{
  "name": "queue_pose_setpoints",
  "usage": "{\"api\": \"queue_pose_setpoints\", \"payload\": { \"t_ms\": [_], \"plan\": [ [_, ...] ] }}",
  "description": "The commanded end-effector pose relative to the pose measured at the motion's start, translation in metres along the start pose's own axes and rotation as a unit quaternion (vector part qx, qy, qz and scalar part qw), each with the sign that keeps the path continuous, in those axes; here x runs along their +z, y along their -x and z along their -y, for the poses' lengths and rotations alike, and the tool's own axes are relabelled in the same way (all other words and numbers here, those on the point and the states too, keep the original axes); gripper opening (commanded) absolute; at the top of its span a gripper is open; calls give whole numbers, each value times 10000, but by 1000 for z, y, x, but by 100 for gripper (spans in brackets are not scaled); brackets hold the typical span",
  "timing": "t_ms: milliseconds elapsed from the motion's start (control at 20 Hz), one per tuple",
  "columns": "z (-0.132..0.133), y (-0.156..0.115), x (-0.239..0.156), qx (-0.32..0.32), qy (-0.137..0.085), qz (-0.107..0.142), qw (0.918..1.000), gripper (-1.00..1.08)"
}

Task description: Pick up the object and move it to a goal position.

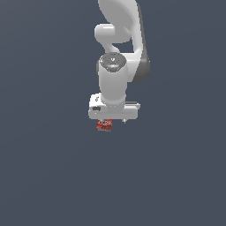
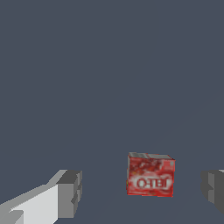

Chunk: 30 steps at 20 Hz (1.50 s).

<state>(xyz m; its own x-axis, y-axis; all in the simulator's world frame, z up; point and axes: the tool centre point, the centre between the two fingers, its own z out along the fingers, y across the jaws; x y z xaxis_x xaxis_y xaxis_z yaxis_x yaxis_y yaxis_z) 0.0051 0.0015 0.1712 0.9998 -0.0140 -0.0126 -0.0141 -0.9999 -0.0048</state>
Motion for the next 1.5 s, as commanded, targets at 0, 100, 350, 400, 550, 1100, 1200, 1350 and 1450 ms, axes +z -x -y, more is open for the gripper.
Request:
{"api": "queue_pose_setpoints", "payload": {
  "t_ms": [0, 100, 350, 400, 550, 1100, 1200, 1350, 1450],
  "plan": [
    [0, 0, 0, 0, 0, 0, 10000, 100],
    [1, -1, -1, -4, -10, -13, 10000, 100],
    [5, -7, -13, -36, -97, -137, 9999, 100],
    [6, -8, -15, -41, -110, -157, 9998, 100],
    [7, -9, -17, -45, -124, -176, 9998, 100],
    [2, -6, -10, -353, -90, -163, 9992, 100],
    [0, -5, -7, -486, -79, -161, 9987, 100],
    [-3, -3, -3, -729, -59, -155, 9972, 100],
    [-5, -1, 1, -922, -44, -151, 9956, 100]
  ]
}}
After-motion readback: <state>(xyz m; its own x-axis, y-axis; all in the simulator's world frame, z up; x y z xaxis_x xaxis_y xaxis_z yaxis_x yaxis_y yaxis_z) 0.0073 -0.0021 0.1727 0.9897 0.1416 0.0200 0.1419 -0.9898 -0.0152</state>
